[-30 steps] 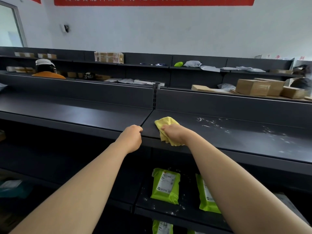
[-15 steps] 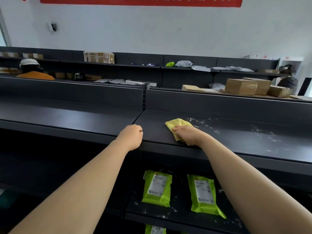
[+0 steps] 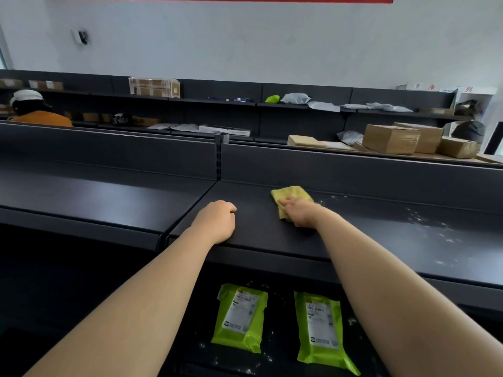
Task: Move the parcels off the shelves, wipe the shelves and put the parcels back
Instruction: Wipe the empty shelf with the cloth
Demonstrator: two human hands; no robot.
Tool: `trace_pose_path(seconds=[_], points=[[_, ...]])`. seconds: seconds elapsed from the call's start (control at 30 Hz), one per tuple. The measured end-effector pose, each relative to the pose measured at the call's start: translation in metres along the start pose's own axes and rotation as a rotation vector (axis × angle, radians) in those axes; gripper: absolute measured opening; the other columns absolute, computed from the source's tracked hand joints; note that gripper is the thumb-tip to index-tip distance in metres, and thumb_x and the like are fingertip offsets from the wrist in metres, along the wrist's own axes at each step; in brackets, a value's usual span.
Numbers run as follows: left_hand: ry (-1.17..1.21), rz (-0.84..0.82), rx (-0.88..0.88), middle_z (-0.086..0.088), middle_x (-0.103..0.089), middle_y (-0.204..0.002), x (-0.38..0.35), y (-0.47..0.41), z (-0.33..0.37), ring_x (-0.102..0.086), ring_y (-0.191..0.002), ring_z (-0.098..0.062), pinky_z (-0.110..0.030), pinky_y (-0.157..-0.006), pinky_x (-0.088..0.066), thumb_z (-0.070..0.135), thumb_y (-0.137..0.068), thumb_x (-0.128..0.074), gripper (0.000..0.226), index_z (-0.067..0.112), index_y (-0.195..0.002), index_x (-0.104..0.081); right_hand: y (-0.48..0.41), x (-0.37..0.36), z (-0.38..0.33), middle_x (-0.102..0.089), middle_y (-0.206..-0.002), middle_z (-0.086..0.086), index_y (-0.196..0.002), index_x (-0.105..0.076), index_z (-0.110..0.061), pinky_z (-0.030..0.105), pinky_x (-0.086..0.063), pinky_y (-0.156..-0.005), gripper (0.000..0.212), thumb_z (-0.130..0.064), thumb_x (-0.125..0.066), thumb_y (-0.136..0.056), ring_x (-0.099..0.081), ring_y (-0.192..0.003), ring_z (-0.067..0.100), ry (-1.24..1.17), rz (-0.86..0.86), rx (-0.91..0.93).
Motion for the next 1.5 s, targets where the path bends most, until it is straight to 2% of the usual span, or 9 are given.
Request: trace_pose_path(seconds=[0.13, 0.37, 0.57, 0.9, 1.1, 1.17, 1.3, 1.43, 1.5], points=[[-0.001, -0.021, -0.001, -0.004, -0.06, -0.123, -0.009, -0.012, 0.014, -0.057, -0.109, -0.024, -0.033, -0.085, -0.046, 0.013, -0.097, -0.037, 0.034, 0.015, -0.119, -0.063, -0.011, 0.012, 0.049, -0.039, -0.148, 0.009, -0.14, -0.043, -0.021, 0.047, -0.026, -0.113, 0.049, -0.039, -0.021, -0.1, -0.034, -0.135, 0.035, -0.025, 0.067, -0.133], [-0.032, -0.066, -0.02, -0.003, -0.055, -0.134, -0.02, -0.034, 0.033, -0.052, -0.119, -0.024, -0.034, -0.095, -0.045, 0.016, -0.099, -0.035, 0.037, 0.019, -0.129, -0.057, -0.034, 0.005, 0.0, -0.015, -0.159, 0.003, -0.144, -0.03, -0.047, 0.056, -0.002, -0.114, 0.048, -0.031, -0.021, -0.099, -0.002, -0.144, 0.039, 0.031, -0.001, 0.031], [-0.209, -0.046, -0.024, -0.001, -0.059, -0.128, -0.022, -0.05, 0.051, -0.056, -0.112, -0.025, -0.034, -0.085, -0.047, 0.023, -0.099, -0.036, 0.037, 0.03, -0.129, -0.057, -0.066, -0.001, -0.025, -0.008, -0.161, -0.004, -0.149, -0.019, -0.039, 0.056, 0.002, -0.116, 0.051, -0.026, -0.018, -0.1, 0.001, -0.147, 0.03, 0.093, -0.007, 0.114], [-0.322, -0.059, 0.049, 0.0, -0.061, -0.114, -0.034, -0.059, 0.061, -0.058, -0.093, -0.023, -0.031, -0.071, -0.044, 0.013, -0.096, -0.039, 0.03, 0.022, -0.114, -0.061, -0.067, 0.019, 0.061, 0.008, -0.161, -0.006, -0.152, -0.007, -0.035, 0.049, 0.001, -0.118, 0.052, -0.04, -0.006, -0.101, 0.008, -0.148, 0.024, 0.122, 0.003, -0.016], [-0.273, -0.062, 0.048, -0.002, -0.057, -0.124, -0.041, -0.056, 0.06, -0.056, -0.107, -0.027, -0.039, -0.093, -0.045, 0.015, -0.099, -0.038, 0.031, 0.02, -0.122, -0.057, -0.049, 0.026, 0.122, 0.01, -0.161, -0.005, -0.153, -0.005, -0.037, 0.049, 0.002, -0.119, 0.055, -0.05, -0.008, -0.099, 0.008, -0.148, 0.027, 0.105, 0.01, -0.186], [-0.261, -0.075, 0.06, -0.003, -0.055, -0.129, -0.041, -0.056, 0.059, -0.053, -0.115, -0.027, -0.045, -0.102, -0.04, 0.015, -0.099, -0.038, 0.033, 0.019, -0.128, -0.054, -0.043, 0.028, 0.143, 0.009, -0.161, -0.001, -0.153, -0.003, -0.032, 0.047, 0.0, -0.119, 0.061, -0.054, -0.009, -0.097, 0.007, -0.148, 0.027, 0.062, 0.003, -0.266], [-0.218, -0.081, 0.051, -0.003, -0.055, -0.13, -0.039, -0.047, 0.06, -0.052, -0.116, -0.027, -0.043, -0.102, -0.041, 0.014, -0.099, -0.037, 0.033, 0.017, -0.128, -0.054, -0.023, 0.028, 0.151, -0.002, -0.162, 0.006, -0.154, -0.012, -0.023, 0.041, -0.007, -0.119, 0.06, -0.049, -0.015, -0.1, -0.005, -0.148, 0.03, 0.018, 0.018, -0.307], [-0.116, -0.051, 0.024, -0.003, -0.054, -0.133, -0.033, -0.035, 0.055, -0.053, -0.116, -0.024, -0.034, -0.091, -0.046, 0.013, -0.099, -0.034, 0.038, 0.018, -0.131, -0.054, -0.002, 0.03, 0.107, -0.041, -0.147, 0.012, -0.14, -0.044, -0.018, 0.04, -0.031, -0.106, 0.045, -0.028, -0.028, -0.1, -0.04, -0.132, 0.033, 0.137, 0.099, -0.162], [-0.043, -0.043, 0.032, -0.003, -0.052, -0.135, -0.032, -0.028, 0.052, -0.052, -0.117, -0.023, -0.032, -0.09, -0.045, 0.014, -0.1, -0.034, 0.038, 0.019, -0.133, -0.052, 0.005, 0.02, 0.083, -0.03, -0.153, 0.013, -0.146, -0.036, -0.023, 0.045, -0.023, -0.111, 0.047, -0.029, -0.026, -0.1, -0.029, -0.139, 0.036, 0.155, 0.054, -0.113]])
Point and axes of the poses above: each hand's wrist, its own y-axis away from the middle knuckle, its own x-axis out of the back of the hand, z = x × y, the point moved 6 cm from there along -y, towards the middle knuckle
